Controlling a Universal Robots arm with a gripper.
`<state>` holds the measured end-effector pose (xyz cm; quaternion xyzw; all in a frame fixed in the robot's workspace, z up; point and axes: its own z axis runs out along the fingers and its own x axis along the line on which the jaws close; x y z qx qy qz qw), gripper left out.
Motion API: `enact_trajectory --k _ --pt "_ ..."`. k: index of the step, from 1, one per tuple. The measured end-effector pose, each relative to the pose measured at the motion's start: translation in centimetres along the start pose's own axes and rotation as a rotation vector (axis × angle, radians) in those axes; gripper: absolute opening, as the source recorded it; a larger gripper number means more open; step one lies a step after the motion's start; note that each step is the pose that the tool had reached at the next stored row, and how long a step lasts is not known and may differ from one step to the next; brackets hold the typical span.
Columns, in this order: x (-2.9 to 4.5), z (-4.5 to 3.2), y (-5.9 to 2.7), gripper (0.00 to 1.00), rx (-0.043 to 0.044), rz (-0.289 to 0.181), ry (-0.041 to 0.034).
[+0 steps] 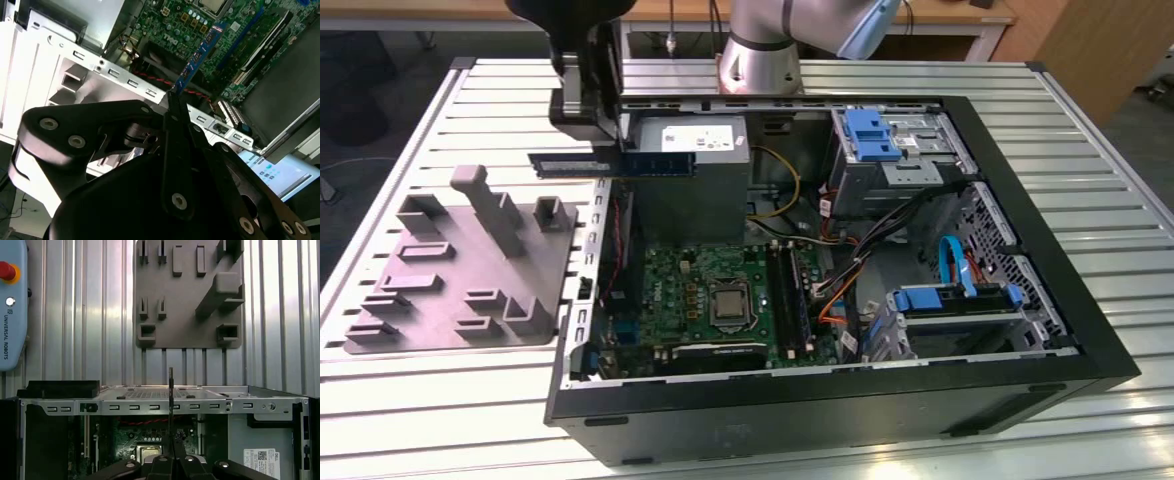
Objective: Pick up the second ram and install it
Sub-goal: 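Pick up the second ram and move it above second insertion slot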
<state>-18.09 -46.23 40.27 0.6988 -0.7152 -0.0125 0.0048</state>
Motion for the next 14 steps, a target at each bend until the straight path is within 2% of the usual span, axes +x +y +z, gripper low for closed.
enact_trajectory --k 14 --pt "-0.09 -0.09 -3.94 0.11 -0.0032 0.0 0.0001"
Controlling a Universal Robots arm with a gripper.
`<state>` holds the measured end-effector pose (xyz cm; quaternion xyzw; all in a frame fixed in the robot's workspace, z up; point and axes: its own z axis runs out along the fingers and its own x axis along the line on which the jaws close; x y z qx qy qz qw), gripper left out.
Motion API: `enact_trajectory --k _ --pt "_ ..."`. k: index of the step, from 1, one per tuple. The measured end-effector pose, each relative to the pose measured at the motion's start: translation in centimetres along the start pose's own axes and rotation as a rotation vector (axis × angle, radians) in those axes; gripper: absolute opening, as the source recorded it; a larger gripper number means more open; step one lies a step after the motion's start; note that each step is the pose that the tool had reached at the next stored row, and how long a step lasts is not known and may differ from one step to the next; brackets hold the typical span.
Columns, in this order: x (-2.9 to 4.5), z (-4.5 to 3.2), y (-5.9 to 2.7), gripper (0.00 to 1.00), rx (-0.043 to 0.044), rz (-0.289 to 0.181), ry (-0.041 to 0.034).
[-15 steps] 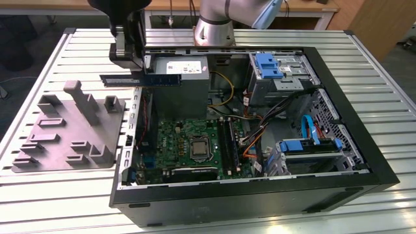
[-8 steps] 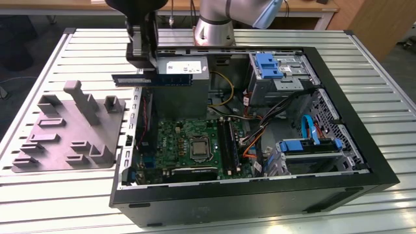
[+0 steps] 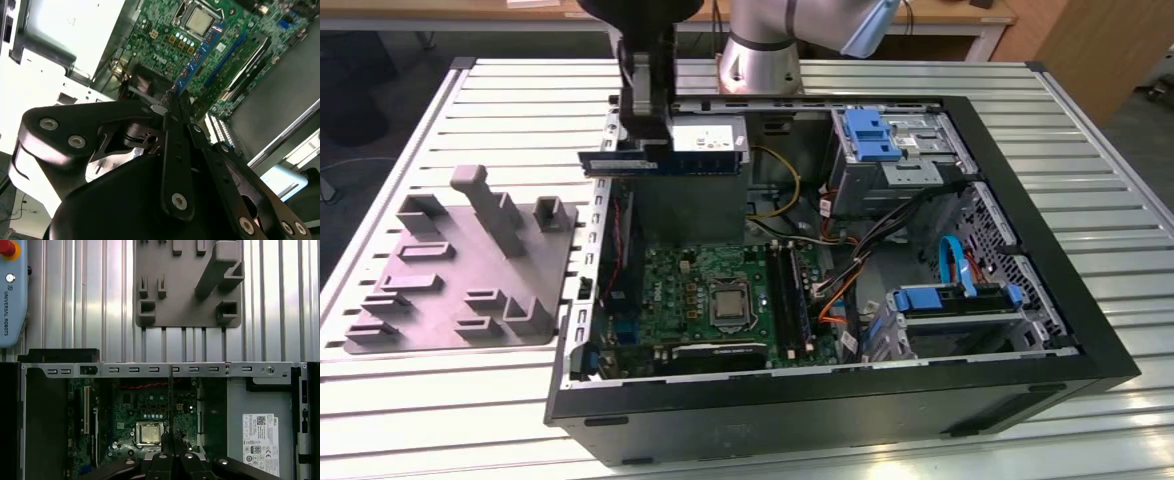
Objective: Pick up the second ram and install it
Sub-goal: 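Pick up the second ram and move it above second insertion slot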
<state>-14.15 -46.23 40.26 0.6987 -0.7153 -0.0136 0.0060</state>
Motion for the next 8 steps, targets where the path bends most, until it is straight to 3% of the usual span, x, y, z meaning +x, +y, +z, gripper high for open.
enact_trajectory --k 8 --pt "-0.05 -0.06 -2.29 0.11 -0.0018 0.0 0.0"
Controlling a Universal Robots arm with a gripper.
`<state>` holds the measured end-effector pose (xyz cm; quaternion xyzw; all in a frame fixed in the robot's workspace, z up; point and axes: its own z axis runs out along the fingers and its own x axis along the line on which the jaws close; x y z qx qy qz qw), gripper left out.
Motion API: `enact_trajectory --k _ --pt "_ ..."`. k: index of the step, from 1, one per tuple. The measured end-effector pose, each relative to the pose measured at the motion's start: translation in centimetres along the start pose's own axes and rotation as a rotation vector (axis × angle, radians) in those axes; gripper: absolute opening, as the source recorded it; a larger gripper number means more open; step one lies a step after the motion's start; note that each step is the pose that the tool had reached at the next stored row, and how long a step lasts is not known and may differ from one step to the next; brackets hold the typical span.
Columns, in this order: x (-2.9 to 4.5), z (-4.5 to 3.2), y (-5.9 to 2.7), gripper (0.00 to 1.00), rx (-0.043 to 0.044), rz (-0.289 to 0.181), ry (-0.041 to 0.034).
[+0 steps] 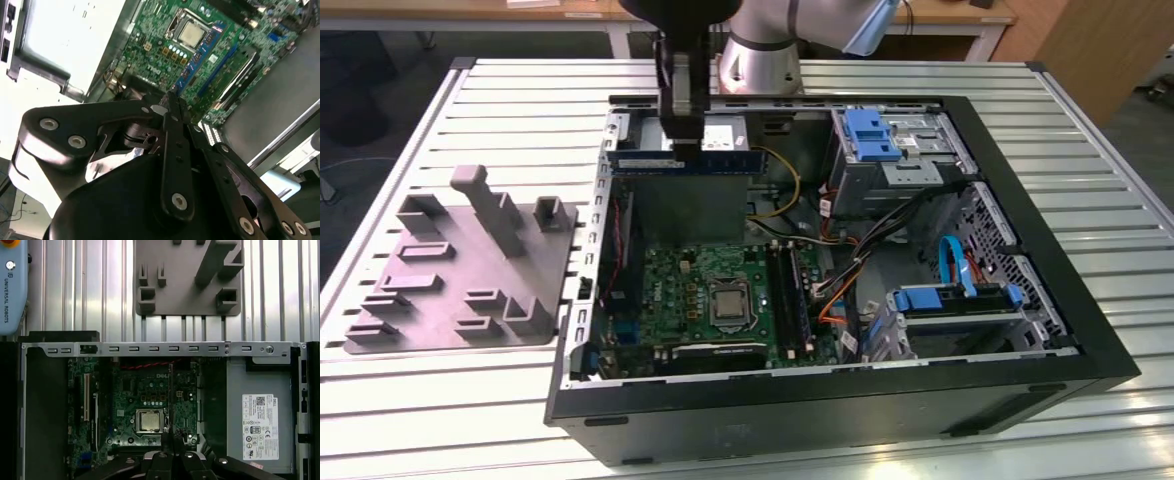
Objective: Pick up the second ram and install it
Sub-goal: 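Pick up the second ram and move it above second insertion slot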
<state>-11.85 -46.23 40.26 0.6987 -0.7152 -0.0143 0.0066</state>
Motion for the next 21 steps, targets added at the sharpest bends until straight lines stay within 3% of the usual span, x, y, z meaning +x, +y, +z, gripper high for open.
enact_trajectory --k 16,21 --pt "-0.1 -0.13 -4.42 0.11 -0.0032 0.0 0.0002" --pt "-0.11 -0.14 -4.61 0.11 -0.0032 0.0 0.0001"
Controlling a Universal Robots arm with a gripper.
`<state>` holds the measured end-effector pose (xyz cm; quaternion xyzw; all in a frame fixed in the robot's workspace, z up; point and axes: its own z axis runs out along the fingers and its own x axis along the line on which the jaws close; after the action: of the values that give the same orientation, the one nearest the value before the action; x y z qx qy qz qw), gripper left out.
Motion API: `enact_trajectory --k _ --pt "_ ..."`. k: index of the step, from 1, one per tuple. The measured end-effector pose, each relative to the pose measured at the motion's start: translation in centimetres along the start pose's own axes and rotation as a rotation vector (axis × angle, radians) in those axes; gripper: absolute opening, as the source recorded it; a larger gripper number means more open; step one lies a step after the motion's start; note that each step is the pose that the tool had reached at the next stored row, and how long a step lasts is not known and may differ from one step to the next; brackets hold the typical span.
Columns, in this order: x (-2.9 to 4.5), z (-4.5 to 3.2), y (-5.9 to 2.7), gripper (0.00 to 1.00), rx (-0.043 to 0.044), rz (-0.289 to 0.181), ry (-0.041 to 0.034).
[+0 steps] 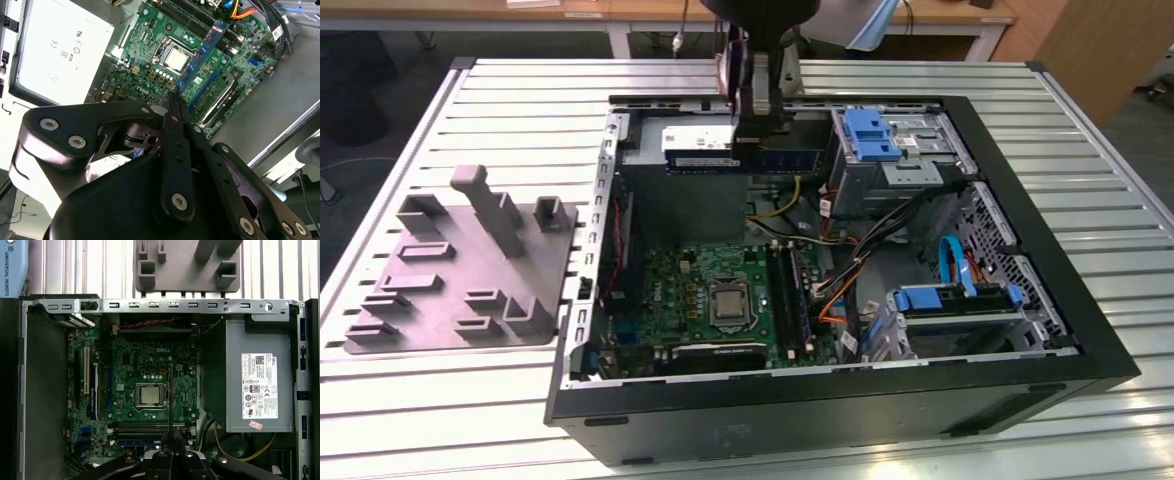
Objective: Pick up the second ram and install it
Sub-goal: 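Pick up the second ram and move it above second insertion slot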
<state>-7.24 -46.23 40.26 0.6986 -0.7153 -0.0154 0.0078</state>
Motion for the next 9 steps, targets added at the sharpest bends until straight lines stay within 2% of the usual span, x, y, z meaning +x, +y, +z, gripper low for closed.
enact_trajectory --k 3,9 --pt "-0.01 0.13 -0.02 0.11 0.0001 0.0 -0.0002" --pt "0.05 1.16 -0.05 0.11 0.0 0.0 -0.0001"
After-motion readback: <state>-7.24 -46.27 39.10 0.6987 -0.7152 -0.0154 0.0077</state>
